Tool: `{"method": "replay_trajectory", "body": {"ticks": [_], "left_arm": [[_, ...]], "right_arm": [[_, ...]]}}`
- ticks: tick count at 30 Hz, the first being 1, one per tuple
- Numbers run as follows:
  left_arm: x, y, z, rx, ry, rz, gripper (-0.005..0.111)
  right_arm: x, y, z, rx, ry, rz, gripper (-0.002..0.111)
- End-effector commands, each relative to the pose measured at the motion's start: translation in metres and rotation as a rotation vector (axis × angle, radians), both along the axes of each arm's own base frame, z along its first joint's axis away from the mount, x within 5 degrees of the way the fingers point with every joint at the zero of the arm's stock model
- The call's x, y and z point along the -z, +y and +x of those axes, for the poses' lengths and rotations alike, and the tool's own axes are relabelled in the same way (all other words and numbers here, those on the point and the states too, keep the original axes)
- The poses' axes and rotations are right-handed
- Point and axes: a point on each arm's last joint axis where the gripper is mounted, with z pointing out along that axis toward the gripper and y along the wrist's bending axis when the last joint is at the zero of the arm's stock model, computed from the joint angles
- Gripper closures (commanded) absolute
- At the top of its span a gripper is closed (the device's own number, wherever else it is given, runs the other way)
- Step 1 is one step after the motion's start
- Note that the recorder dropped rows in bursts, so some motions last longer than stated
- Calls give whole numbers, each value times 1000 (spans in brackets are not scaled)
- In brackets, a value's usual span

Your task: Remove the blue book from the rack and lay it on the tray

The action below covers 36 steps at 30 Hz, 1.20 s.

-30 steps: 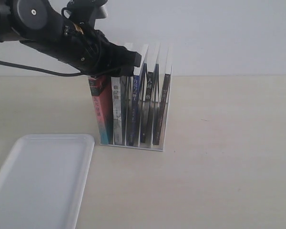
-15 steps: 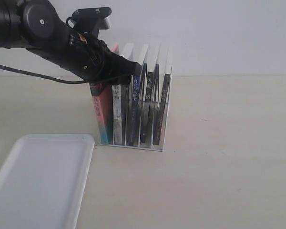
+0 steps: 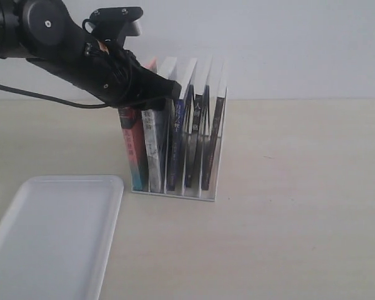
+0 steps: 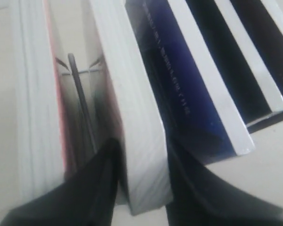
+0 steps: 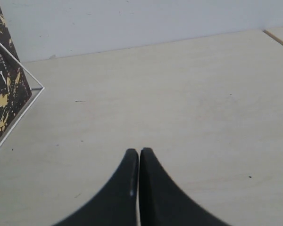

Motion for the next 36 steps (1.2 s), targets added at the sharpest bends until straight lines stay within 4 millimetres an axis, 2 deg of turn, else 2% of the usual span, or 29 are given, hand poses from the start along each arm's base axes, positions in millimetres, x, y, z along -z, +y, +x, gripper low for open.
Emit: {"method": "replay_trajectory", "body": {"ticks": [1, 14, 27, 36], "left_arm": [[-25, 1, -7, -2, -67, -54, 102], [-54, 9, -17, 6, -174, -69, 102], [-60, 8, -12, 0, -256, -85, 102], [-49, 5, -6, -2, -242, -78, 102]], "right_arm": [[-1, 0, 0, 1, -12, -7, 108], [-1, 0, 0, 1, -12, -7, 108], [-1, 0, 0, 1, -12, -7, 108], [-1, 0, 0, 1, -12, -7, 108]]}}
